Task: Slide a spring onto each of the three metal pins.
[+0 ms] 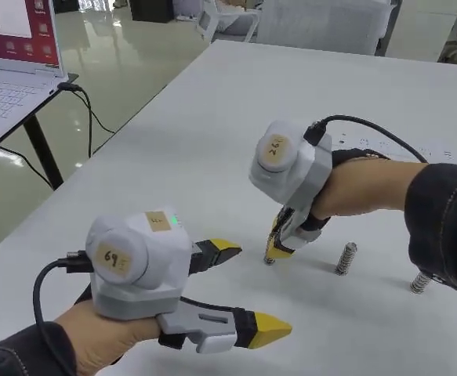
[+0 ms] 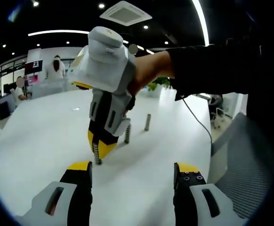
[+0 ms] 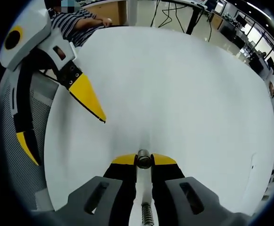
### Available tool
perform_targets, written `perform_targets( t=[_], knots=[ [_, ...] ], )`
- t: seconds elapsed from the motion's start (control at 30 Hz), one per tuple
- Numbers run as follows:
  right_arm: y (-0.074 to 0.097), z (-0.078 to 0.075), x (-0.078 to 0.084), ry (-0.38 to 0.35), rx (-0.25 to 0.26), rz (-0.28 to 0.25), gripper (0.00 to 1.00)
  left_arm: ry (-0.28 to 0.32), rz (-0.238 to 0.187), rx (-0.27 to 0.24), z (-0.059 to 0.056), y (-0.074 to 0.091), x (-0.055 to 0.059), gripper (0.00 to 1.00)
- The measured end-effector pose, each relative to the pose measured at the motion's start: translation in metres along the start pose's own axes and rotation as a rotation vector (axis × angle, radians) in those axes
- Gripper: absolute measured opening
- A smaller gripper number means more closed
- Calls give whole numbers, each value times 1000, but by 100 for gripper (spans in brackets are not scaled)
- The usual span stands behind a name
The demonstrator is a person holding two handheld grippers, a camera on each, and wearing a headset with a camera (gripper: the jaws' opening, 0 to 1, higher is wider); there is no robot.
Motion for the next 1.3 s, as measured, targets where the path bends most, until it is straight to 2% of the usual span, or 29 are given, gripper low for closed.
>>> perform_targets(
  t=[0.33, 0.67, 1.03, 1.3],
  knots=[
    [-4, -2, 2, -20, -1, -1, 9, 1, 1, 0, 0, 0, 0, 66],
    [-7, -3, 4, -9, 6, -5, 10, 3, 5, -1, 1, -1, 1, 66],
    [-8, -2, 11, -18, 2, -5, 19, 4, 9, -1, 1, -2, 2, 66],
    [-8, 0, 17, -23, -5, -5, 29, 3, 9, 0, 0, -2, 2, 66]
  ],
)
Point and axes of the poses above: the centre of the closed fingertips' face, and the gripper's own axes: y roughly backward along the fingers, z roughly to its left, x roughly out of its underside, the point moved 3 cm from there along y, roughly backward along the fingers, and after that the axes turned 5 degrees about z, right-handed, at the moved point
